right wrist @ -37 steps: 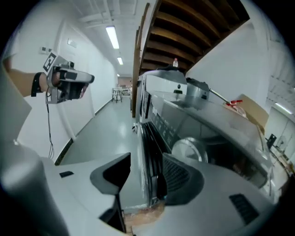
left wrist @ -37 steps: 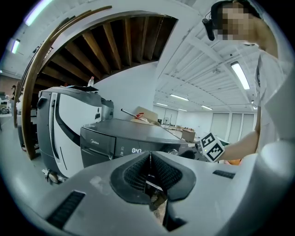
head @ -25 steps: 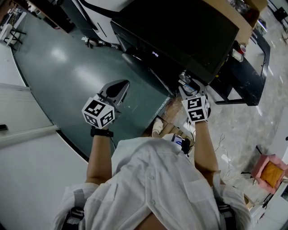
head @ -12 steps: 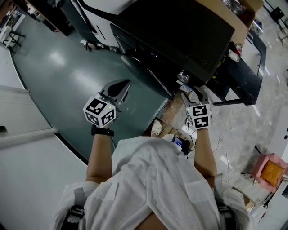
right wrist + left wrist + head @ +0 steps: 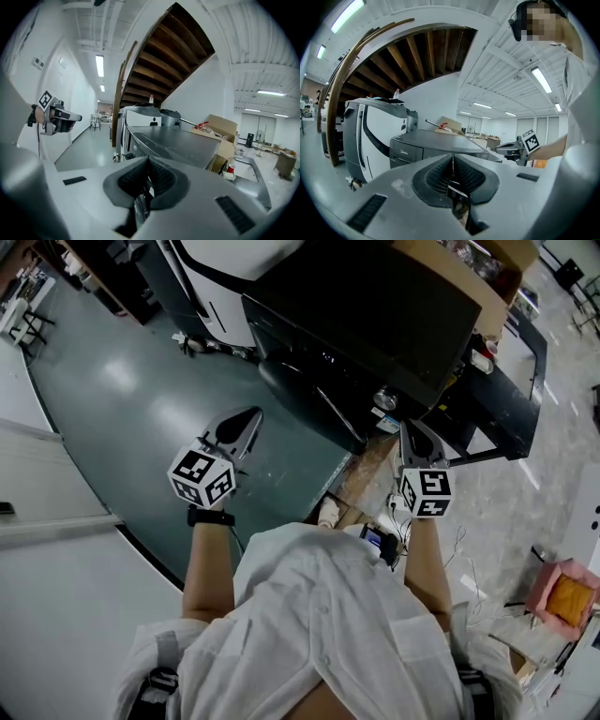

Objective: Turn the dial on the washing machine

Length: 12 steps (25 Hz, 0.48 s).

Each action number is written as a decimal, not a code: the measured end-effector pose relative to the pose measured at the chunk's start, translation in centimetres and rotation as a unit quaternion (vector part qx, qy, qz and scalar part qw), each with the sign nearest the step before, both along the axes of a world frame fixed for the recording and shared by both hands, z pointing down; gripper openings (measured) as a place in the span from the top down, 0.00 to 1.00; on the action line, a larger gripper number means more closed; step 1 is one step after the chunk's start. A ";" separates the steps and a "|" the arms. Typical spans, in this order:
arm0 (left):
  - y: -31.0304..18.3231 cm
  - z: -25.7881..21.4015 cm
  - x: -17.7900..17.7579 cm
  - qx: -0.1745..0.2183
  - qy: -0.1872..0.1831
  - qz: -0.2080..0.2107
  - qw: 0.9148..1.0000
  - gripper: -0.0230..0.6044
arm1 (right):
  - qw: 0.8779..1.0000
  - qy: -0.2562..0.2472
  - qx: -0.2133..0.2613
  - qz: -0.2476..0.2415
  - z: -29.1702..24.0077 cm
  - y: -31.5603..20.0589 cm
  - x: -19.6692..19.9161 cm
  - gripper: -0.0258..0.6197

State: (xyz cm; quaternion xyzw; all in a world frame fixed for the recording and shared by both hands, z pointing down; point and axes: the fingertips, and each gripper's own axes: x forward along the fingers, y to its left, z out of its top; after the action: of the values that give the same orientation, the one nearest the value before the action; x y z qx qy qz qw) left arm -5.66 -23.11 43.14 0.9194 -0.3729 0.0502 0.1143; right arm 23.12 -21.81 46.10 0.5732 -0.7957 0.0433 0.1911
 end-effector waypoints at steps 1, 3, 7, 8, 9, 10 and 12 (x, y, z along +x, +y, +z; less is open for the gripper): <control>0.3 -0.2 -0.5 0.002 0.000 -0.002 1.000 0.94 | 1.000 -0.005 -0.002 0.008 -0.1 0.9 0.3 0.96; 0.8 -0.4 -1.6 0.005 -0.001 -0.007 1.000 0.94 | 1.000 -0.013 -0.007 0.024 -0.4 2.5 0.9 0.96; 1.2 -1.2 -3.9 0.012 0.006 -0.027 1.000 0.94 | 0.999 -0.013 -0.004 0.052 -1.3 4.7 2.2 0.96; 1.2 -1.4 -4.4 0.015 0.008 -0.031 0.999 0.94 | 0.998 -0.012 -0.002 0.056 -1.5 5.0 2.3 0.96; 1.1 -1.7 -4.7 0.018 0.010 -0.034 0.999 0.94 | 0.998 -0.011 0.000 0.058 -1.6 5.1 2.4 0.96; 1.1 -1.8 -4.9 0.020 0.011 -0.035 0.999 0.94 | 0.998 -0.010 0.001 0.059 -1.8 5.3 2.4 0.96; 1.1 -2.0 -4.9 0.023 0.013 -0.034 0.999 0.94 | 0.998 -0.010 0.004 0.059 -2.0 5.4 2.3 0.96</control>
State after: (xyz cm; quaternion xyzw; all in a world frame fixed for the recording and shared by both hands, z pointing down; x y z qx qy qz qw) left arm -10.60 -21.98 41.10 0.9091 -0.4038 0.0258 0.0993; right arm 25.44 -16.42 44.08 0.6194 -0.7625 0.0572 0.1780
